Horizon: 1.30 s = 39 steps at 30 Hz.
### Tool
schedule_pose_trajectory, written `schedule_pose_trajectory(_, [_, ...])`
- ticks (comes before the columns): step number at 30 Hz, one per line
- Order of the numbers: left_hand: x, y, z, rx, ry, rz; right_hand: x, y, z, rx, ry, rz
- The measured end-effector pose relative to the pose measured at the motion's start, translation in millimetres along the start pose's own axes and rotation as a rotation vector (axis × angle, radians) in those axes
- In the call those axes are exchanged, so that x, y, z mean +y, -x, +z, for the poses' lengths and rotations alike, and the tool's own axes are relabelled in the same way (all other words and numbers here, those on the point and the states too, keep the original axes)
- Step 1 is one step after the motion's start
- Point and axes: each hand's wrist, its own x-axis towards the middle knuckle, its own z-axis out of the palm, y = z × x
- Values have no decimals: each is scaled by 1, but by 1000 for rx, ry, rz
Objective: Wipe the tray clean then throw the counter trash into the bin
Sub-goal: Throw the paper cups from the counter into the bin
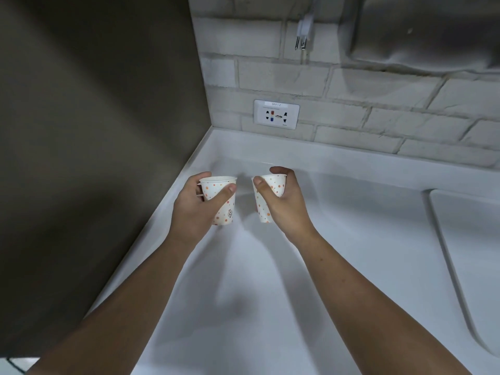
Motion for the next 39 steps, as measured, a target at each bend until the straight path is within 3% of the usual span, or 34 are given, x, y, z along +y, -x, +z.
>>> schedule_pose_trajectory(12, [-1,72,-45,-72,-34,18,-8,107,11,67,164,-67])
schedule_pose_trajectory(27, [-25,204,-175,-218,-134,86,-11,298,72,221,190,-63])
schedule_pose_trajectory(39, [-56,247,-226,-267,-248,74,8,349,92,114,324,-64])
